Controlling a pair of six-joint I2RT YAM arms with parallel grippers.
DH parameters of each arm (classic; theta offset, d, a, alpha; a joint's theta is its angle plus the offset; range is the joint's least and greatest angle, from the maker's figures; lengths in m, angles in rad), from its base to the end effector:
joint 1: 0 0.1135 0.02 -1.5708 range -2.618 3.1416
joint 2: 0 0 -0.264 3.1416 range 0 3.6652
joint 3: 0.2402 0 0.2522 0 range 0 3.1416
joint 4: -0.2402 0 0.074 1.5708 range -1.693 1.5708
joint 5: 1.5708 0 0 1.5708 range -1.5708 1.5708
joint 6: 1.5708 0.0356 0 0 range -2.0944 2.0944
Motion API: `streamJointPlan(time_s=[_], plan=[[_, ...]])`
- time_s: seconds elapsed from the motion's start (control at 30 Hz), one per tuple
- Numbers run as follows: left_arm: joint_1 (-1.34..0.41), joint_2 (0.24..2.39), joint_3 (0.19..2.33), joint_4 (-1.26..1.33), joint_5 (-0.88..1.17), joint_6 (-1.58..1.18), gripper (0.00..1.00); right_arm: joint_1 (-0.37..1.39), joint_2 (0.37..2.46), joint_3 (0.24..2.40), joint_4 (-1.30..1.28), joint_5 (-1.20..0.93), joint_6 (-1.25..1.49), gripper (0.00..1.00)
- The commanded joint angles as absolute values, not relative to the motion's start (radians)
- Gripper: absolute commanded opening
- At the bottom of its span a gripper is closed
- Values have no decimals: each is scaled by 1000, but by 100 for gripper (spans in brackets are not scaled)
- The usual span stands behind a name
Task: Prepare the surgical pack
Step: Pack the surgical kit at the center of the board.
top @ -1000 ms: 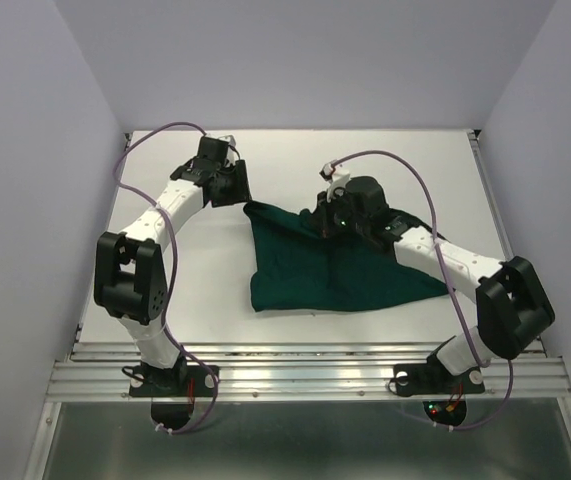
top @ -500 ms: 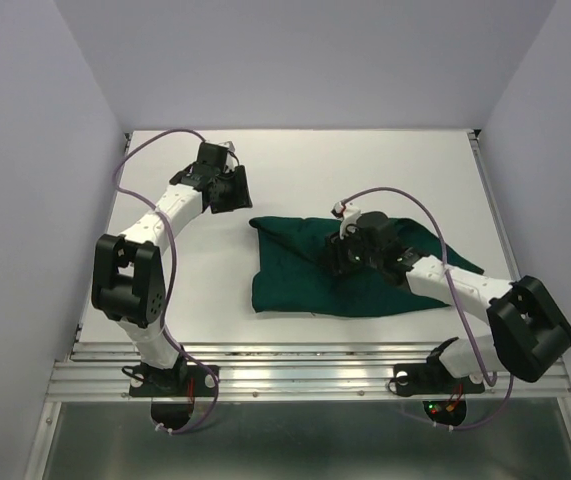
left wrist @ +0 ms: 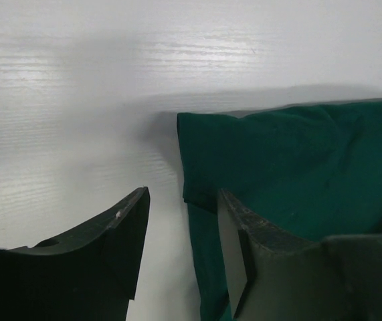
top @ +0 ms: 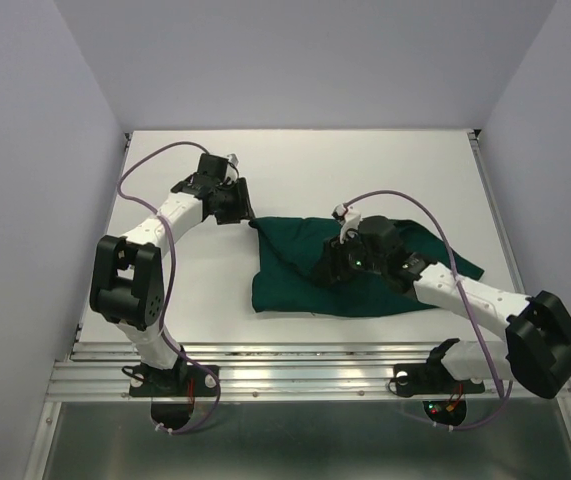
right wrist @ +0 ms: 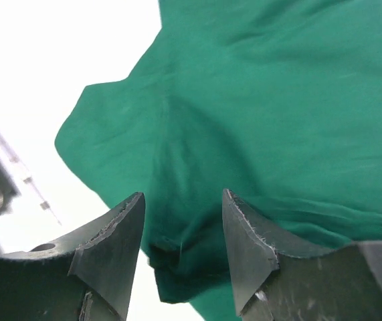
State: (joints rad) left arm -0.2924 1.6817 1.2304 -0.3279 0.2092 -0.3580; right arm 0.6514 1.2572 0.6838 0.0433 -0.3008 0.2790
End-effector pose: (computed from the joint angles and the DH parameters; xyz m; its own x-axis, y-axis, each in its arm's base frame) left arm 0.3553 -0.1147 0.2466 -0.7786 -0.1236 -0.6152 0.1608 0.9084 -0.3860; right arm 0.2084 0.1721 0.2275 -0.6020 -0.1282 -0.7881 -0.6414 0.6656 0.3816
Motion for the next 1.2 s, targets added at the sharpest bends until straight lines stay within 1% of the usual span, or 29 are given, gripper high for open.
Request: streamJointPlan(time_s=[0.0, 0.13, 0.2, 0.23, 0.3, 0.33, 0.37, 0.4, 0.43, 0.5, 0.53, 0.63, 0.67, 0.7, 0.73, 0.77, 0.8, 0.9, 1.0, 1.17], plan=[[-288, 1632, 1203, -291, 276, -354, 54, 701, 1238, 712, 34, -338, 373, 55], [-296, 1628, 1158, -272, 302, -357, 49, 724, 1174, 660, 23, -290, 428, 55], [-302, 1620, 1132, -247, 322, -368, 45, 724, 1119, 635, -33, -223, 445, 55], [-305, 1618, 1126, -239, 328, -370, 43, 724, 1097, 629, -52, -153, 446, 56], [-314, 1618, 1114, -227, 328, -368, 28, 724, 1054, 618, -90, -54, 477, 62], [-318, 1618, 1112, -227, 328, -364, 20, 724, 1033, 614, -121, -8, 489, 62], [-319, 1617, 1108, -230, 328, -359, 9, 724, 994, 614, -141, 96, 508, 64], [-321, 1618, 1106, -238, 324, -347, 0, 724, 979, 615, -158, 135, 547, 65], [-321, 1615, 1103, -247, 315, -342, 0, 724, 970, 621, -205, 196, 572, 65], [-322, 1588, 1089, -268, 289, -330, 0, 724, 972, 643, -257, 228, 651, 65], [-321, 1576, 1083, -273, 273, -322, 0, 724, 980, 649, -311, 239, 681, 65], [-321, 1520, 1072, -313, 198, -322, 0, 724, 999, 635, -344, 210, 788, 66], [-321, 1500, 1074, -322, 149, -327, 3, 724, 993, 621, -336, 200, 817, 66], [-318, 1493, 1075, -327, 134, -330, 9, 724, 985, 591, -324, 189, 872, 66], [-318, 1485, 1075, -330, 118, -334, 15, 724, 976, 572, -292, 180, 893, 66], [-311, 1479, 1077, -336, 106, -348, 24, 724, 967, 555, -270, 158, 917, 66], [-310, 1474, 1080, -334, 91, -356, 50, 724, 951, 525, -252, 150, 961, 66], [-307, 1473, 1080, -299, 122, -374, 75, 724, 948, 489, -183, 120, 1021, 67], [-307, 1496, 1086, -269, 181, -393, 78, 724, 980, 460, -141, 84, 1060, 68], [-307, 1520, 1057, -226, 224, -402, 78, 724, 1005, 405, 12, 40, 1083, 69]])
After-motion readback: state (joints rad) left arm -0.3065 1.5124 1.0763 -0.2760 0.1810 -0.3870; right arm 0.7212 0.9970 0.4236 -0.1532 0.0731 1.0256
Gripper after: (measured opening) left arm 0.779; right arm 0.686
